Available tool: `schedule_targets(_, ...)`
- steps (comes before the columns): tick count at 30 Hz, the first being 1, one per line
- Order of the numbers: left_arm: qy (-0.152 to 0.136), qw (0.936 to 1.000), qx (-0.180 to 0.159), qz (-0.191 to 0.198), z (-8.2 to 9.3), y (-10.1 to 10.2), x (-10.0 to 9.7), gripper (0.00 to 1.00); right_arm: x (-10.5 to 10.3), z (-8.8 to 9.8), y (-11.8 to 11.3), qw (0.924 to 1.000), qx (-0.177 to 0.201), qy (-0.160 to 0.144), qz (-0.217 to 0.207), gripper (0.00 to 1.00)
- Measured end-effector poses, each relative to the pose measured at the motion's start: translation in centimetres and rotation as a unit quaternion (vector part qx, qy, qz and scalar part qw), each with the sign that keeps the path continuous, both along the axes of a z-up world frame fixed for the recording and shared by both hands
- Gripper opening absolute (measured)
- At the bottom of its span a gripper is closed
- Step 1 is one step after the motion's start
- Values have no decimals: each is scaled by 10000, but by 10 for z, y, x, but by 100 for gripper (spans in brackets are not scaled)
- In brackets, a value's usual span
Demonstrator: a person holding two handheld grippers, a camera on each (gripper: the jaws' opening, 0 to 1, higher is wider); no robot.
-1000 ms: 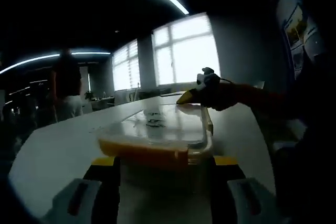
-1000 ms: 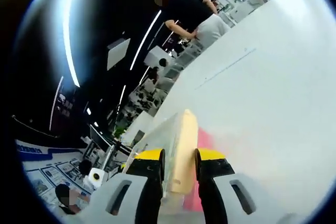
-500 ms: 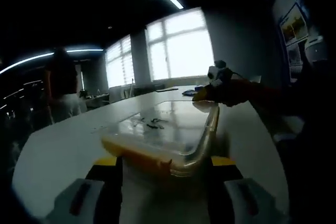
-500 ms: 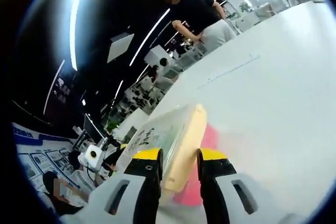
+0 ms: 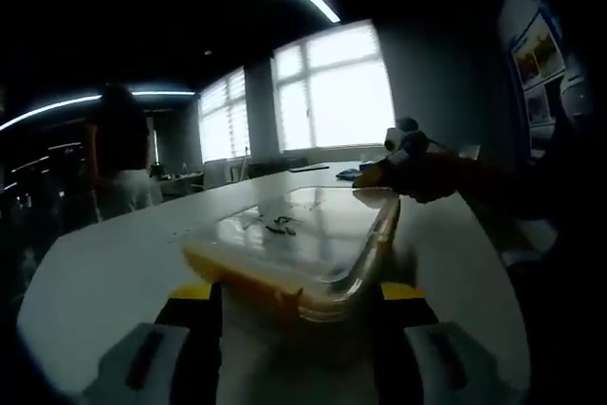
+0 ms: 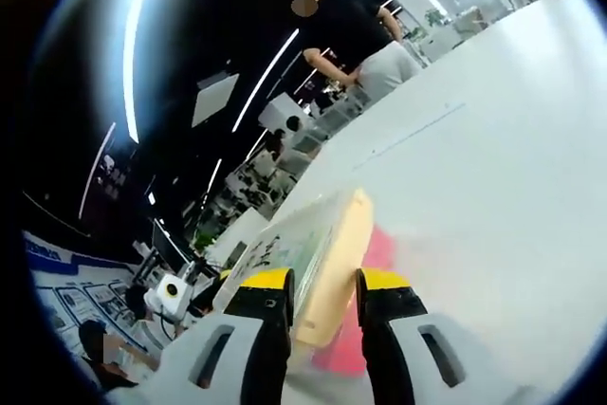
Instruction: Arrange the small medicine boxes into an aligned row inside the storage area until every box is upright, visible, and separated from the surrounding clutter.
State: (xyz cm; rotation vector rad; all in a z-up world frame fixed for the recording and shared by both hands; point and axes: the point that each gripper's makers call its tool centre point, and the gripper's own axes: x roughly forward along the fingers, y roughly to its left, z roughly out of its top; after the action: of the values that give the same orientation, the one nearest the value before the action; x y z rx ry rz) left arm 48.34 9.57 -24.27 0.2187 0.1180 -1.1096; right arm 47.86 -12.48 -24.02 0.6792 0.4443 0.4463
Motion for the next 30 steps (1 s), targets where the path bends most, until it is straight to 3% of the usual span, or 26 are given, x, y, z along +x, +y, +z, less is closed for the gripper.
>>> schedule_targets(7,17,10000,-20,37,0,-3,-4,63,0,-1,-1,10000,42,-79,-41,25)
schedule_targets(11,-66,9999,-81,102,-1,-4,-6,65,0,0,-2,9995,27,-288,119,28)
schedule_targets(13,-175,9997,-110,128,1,-3,-8,65,-1,3,-1,9986,-14,-489,196,34)
schedule_targets(14,-279,9994,-50,174,1,-1,-8,65,-2,10,-3,9972,-5,-746,51,39)
schedule_targets(19,-282,9989,-277,265,9,8,-14,75,-14,17,-4,9938,29,-1109,28,56)
schedule_targets(23,-217,9979,-466,394,12,18,-18,82,-22,17,-3,9877,-387,-1510,145,73)
schedule_targets(25,-145,9974,-546,443,13,22,-19,86,-27,15,0,9828,-744,-1672,242,79)
schedule_targets(27,-11,9961,-673,579,12,32,-24,90,-32,21,4,9733,-1050,-2024,272,90)
schedule_targets(28,8,9958,-679,618,12,34,-26,91,-35,26,6,9690,-1122,-2187,245,97)
schedule_targets(30,37,9947,-726,728,12,39,-30,95,-46,31,11,9644,-1172,-2349,319,100)
